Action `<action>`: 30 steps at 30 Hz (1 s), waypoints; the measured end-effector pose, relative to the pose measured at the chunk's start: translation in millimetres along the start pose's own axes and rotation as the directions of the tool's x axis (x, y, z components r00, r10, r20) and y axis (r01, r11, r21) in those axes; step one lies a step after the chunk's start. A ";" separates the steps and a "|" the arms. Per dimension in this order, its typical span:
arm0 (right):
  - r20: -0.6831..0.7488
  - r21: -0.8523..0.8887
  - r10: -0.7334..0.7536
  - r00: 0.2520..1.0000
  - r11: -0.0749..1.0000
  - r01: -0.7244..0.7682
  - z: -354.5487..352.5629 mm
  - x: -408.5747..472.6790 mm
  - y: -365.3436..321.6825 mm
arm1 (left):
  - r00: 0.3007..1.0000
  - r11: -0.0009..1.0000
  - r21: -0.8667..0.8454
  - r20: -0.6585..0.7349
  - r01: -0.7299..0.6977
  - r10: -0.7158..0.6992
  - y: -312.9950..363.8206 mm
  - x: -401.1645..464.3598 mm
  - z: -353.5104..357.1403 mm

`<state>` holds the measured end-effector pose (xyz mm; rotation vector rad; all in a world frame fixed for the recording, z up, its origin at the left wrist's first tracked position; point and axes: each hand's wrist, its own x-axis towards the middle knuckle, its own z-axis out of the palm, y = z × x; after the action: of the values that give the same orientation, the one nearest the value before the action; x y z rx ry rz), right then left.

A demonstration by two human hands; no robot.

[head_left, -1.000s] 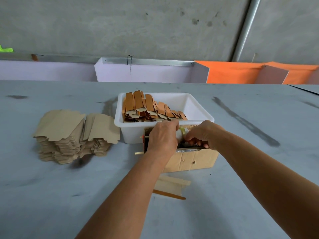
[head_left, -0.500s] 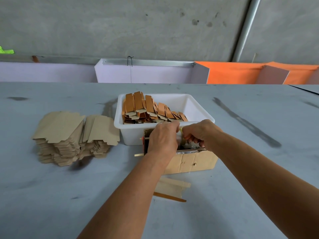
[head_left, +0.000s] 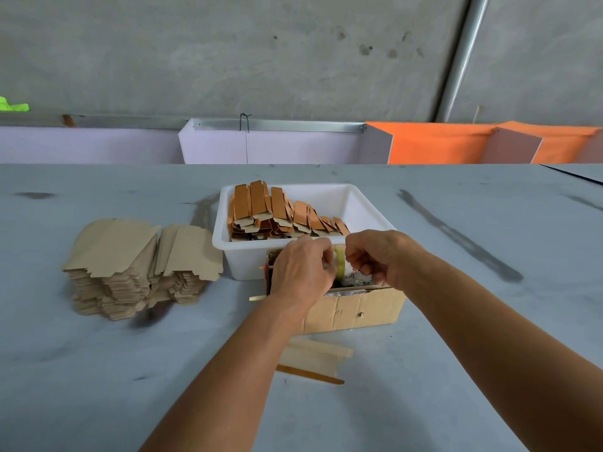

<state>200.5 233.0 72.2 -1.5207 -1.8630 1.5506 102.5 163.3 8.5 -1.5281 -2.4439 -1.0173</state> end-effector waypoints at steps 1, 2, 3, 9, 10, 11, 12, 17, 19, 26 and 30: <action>-0.002 0.009 0.002 1.000 1.000 -0.002 0.0 -2.7 2.1 | 1.000 1.000 -0.008 -0.005 0.011 -0.011 -0.4 0.1 -0.5; 0.000 0.024 0.004 1.000 1.000 -0.004 0.2 -5.0 4.3 | 1.000 1.000 -0.003 -0.011 0.020 -0.020 -0.7 0.5 -0.9; 0.001 0.037 0.003 1.000 0.999 -0.003 -0.4 -7.2 6.4 | 1.000 1.000 0.012 -0.018 0.026 -0.026 0.0 1.0 -1.5; 0.003 0.075 0.005 1.000 0.997 -0.005 -3.6 -19.3 19.1 | 1.000 0.996 0.079 0.004 0.029 -0.029 4.0 0.2 -0.9; -0.001 0.079 0.006 1.000 0.997 -0.005 -4.3 -21.0 21.4 | 1.000 0.996 0.084 0.004 0.026 -0.026 4.2 0.0 -1.1; -0.006 0.083 0.002 1.000 0.997 -0.001 -4.5 -22.4 23.6 | 1.000 0.996 0.084 0.003 0.023 -0.023 4.3 0.1 -1.8; -0.014 0.085 -0.008 1.000 0.996 0.009 -4.3 -23.3 25.5 | 1.000 0.996 0.085 0.005 0.020 -0.021 4.7 0.0 -2.6; -0.105 0.020 -0.086 0.991 0.996 0.088 0.4 -25.8 28.7 | 1.000 0.992 0.129 0.019 -0.011 0.009 10.7 -0.3 -3.3; -0.107 0.039 -0.095 0.990 0.994 0.099 0.6 -27.3 29.7 | 1.000 0.991 0.133 0.007 -0.015 0.015 11.9 -0.6 -2.9; -0.152 0.104 -0.173 0.973 0.976 0.189 9.2 -34.0 52.5 | 0.999 0.991 0.131 -0.046 -0.013 0.019 11.4 -4.4 1.6; -0.197 0.256 -0.198 0.960 0.935 0.245 20.6 -33.3 66.5 | 0.998 0.993 0.114 -0.067 0.007 0.000 9.1 -4.8 2.8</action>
<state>233.9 185.5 21.3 -1.2284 -1.5841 1.4577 113.1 163.7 8.9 -1.4315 -2.4151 -0.8962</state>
